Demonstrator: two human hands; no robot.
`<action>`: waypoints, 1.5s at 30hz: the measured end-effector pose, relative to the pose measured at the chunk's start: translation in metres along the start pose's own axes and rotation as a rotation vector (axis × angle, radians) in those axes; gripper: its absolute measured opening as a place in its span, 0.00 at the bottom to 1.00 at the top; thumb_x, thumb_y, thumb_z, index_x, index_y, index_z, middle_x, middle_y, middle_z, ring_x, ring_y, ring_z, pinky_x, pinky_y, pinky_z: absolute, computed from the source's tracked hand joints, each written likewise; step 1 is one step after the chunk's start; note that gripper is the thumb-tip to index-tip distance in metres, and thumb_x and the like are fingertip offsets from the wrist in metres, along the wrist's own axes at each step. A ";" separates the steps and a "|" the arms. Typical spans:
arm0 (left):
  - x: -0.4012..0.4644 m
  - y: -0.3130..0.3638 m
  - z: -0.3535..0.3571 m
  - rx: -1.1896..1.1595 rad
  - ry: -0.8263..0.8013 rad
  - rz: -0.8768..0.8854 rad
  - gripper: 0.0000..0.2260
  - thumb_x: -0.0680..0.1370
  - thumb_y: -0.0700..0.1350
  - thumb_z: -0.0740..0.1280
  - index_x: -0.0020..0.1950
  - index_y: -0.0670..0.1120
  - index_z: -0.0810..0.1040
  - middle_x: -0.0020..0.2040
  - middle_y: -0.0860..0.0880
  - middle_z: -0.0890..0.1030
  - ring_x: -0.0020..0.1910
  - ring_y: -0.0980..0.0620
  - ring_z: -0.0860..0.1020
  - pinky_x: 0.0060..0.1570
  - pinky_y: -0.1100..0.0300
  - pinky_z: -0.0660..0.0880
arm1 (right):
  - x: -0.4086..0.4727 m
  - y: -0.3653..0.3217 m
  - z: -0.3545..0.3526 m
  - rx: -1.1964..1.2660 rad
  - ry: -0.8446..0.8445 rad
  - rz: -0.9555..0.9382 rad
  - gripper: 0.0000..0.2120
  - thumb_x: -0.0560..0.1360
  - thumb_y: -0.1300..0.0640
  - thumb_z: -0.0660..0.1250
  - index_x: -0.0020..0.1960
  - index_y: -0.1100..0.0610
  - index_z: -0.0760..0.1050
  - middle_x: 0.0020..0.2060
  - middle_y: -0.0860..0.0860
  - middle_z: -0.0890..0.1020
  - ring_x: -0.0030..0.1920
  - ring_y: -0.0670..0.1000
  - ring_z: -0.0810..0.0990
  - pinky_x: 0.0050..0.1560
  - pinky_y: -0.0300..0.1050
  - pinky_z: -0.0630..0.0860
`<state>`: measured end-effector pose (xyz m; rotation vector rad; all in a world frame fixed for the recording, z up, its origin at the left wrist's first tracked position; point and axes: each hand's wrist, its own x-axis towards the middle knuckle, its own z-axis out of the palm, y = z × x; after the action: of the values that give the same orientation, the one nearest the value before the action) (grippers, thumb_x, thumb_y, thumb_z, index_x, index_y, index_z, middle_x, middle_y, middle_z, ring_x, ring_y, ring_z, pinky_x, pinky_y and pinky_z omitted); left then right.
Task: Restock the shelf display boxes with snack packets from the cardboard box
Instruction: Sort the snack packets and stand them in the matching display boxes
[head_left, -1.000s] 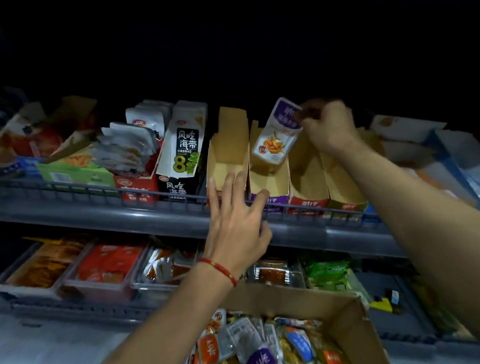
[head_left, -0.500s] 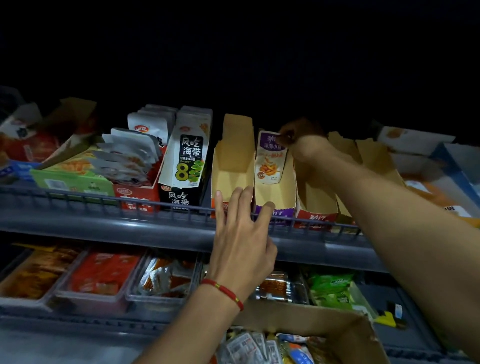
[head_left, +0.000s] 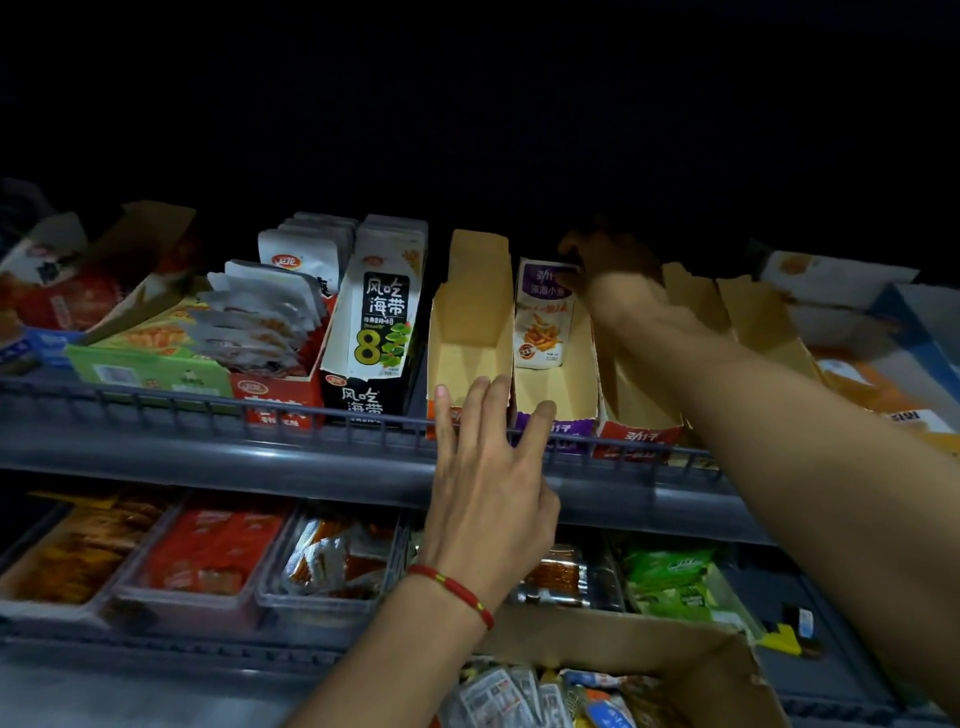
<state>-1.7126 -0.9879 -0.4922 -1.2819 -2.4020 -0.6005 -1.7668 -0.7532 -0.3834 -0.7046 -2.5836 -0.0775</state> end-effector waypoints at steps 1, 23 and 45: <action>0.000 0.000 -0.001 -0.004 0.004 0.001 0.33 0.74 0.50 0.69 0.77 0.53 0.62 0.78 0.40 0.60 0.80 0.41 0.53 0.77 0.34 0.43 | -0.005 0.003 0.000 0.041 0.023 -0.006 0.18 0.82 0.53 0.66 0.70 0.51 0.72 0.69 0.55 0.75 0.68 0.59 0.74 0.65 0.56 0.75; -0.129 -0.010 0.024 -0.091 -0.801 -0.324 0.07 0.78 0.49 0.66 0.55 0.56 0.79 0.54 0.51 0.80 0.53 0.48 0.77 0.52 0.56 0.73 | -0.362 -0.013 0.123 -0.034 -0.936 -0.511 0.36 0.71 0.36 0.73 0.74 0.46 0.67 0.72 0.52 0.69 0.71 0.58 0.67 0.68 0.56 0.67; -0.097 0.007 -0.002 -1.523 -0.513 -0.804 0.13 0.78 0.34 0.69 0.62 0.37 0.78 0.54 0.39 0.85 0.52 0.45 0.85 0.49 0.53 0.83 | -0.304 0.032 0.006 1.297 -0.398 0.475 0.11 0.83 0.54 0.64 0.55 0.60 0.81 0.45 0.57 0.87 0.42 0.52 0.86 0.39 0.41 0.81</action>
<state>-1.6557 -1.0528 -0.5364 -0.6834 -2.6836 -3.0029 -1.5210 -0.8671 -0.5260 -0.7593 -2.0272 1.8094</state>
